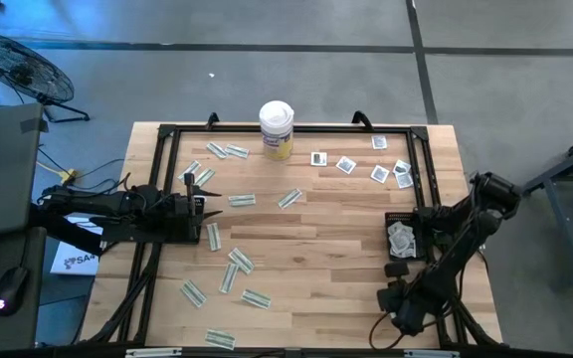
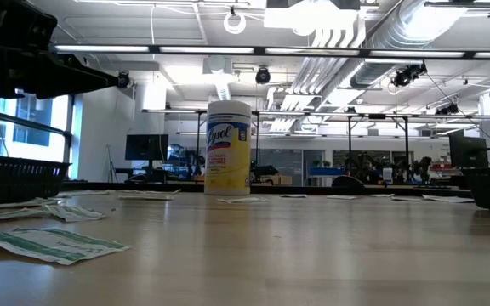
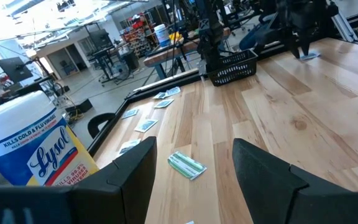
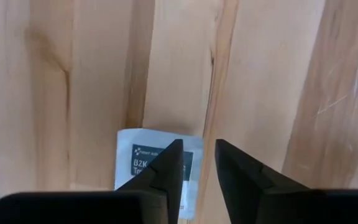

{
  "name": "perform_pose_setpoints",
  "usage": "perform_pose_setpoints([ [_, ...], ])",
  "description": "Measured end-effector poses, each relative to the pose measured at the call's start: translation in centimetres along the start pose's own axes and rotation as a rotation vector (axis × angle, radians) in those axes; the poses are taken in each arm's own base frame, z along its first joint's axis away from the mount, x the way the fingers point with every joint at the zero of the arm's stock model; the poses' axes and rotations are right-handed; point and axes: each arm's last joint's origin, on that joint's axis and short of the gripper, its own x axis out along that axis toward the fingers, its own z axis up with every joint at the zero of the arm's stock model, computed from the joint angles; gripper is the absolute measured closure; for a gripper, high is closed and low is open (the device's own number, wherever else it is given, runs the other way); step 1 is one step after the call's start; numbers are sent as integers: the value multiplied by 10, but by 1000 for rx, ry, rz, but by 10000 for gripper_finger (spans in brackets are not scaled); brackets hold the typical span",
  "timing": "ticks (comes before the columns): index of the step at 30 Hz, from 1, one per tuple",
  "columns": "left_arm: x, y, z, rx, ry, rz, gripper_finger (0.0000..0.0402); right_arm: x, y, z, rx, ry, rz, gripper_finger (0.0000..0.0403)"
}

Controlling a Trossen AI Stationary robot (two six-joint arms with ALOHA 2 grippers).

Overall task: Pick & Place First Aid Supplies
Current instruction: Put the towelette pack into the right black basket

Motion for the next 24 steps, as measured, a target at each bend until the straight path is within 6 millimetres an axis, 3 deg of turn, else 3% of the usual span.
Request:
perform_pose_setpoints([
  [20, 0, 0, 0, 0, 0, 0, 195, 23, -7, -8, 18, 14, -13, 321],
  [24, 0, 0, 0, 0, 0, 0, 195, 25, -9, -10, 19, 5, -20, 339],
])
